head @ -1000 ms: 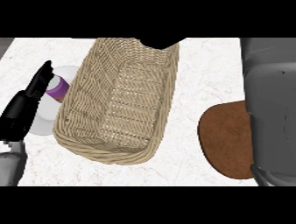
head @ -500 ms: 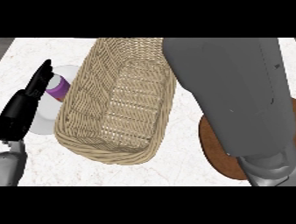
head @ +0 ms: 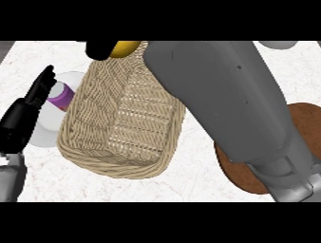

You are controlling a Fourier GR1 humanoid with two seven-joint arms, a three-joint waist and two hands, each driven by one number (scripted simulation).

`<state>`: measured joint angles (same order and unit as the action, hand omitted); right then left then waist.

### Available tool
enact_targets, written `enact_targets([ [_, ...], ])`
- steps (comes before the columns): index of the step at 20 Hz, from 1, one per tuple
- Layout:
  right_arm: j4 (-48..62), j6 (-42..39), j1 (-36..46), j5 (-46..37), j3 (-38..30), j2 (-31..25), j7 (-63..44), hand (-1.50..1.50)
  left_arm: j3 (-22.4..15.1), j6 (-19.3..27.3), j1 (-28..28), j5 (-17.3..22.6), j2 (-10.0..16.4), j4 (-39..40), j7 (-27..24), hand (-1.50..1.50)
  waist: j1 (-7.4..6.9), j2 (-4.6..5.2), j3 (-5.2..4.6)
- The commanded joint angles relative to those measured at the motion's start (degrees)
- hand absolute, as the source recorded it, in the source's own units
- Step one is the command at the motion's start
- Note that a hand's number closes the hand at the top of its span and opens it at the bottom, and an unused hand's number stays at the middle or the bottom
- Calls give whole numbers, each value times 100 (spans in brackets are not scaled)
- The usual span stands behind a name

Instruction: Pick the lemon from the cutting board and place it in the basket

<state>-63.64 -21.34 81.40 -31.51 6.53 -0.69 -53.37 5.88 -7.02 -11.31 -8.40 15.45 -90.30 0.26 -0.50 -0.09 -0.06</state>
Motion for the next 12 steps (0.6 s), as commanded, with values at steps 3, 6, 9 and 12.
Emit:
enact_targets([
  [3, 193, -759, -102, -236, 431, -221, -10, 150, 246, -46, -173, 53, 166, 254, -123, 0, 61, 2, 2],
  [6, 370, -938, 112, 9, 115, -112, -93, -150, 40, 83, -98, -85, -63, 130, -87, 0, 27, 2, 3],
  [9, 385, -748, -119, 120, -22, 59, 92, -150, 33, -98, -183, 40, -9, -34, 221, 0, 17, 1, 5],
  [12, 561, -609, -1, 363, -85, 65, 217, -150, 207, -120, -78, 63, 61, 308, -252, 0, -8, 16, 0],
])
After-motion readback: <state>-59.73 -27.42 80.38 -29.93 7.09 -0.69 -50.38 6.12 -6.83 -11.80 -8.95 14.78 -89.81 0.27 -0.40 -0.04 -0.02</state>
